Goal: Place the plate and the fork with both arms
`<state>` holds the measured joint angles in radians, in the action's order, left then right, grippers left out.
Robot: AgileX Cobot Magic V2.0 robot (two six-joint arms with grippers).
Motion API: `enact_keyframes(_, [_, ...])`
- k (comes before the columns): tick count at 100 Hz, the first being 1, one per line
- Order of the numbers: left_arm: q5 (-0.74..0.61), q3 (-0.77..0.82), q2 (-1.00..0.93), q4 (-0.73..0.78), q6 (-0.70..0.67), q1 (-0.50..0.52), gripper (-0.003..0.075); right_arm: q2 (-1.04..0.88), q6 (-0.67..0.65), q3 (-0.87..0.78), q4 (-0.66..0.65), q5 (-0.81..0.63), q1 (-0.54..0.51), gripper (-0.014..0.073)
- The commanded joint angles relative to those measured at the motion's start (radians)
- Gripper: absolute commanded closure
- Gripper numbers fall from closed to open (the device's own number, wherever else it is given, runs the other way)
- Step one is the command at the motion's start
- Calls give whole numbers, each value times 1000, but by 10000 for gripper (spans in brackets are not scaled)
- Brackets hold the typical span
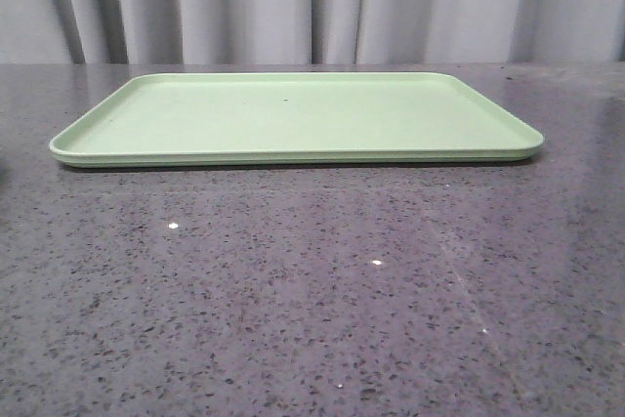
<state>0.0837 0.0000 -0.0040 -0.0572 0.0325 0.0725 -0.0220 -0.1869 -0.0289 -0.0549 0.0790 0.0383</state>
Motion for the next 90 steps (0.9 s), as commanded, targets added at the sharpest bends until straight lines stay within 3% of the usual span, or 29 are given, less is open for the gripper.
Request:
enact_keyframes(1, [-84, 14, -31, -1, -6, 0, 741, -12, 2, 6, -1, -79, -6, 662])
enact_keyframes(90, [-84, -25, -29, -13, -6, 0, 741, -12, 2, 16, 1, -101, -4, 662])
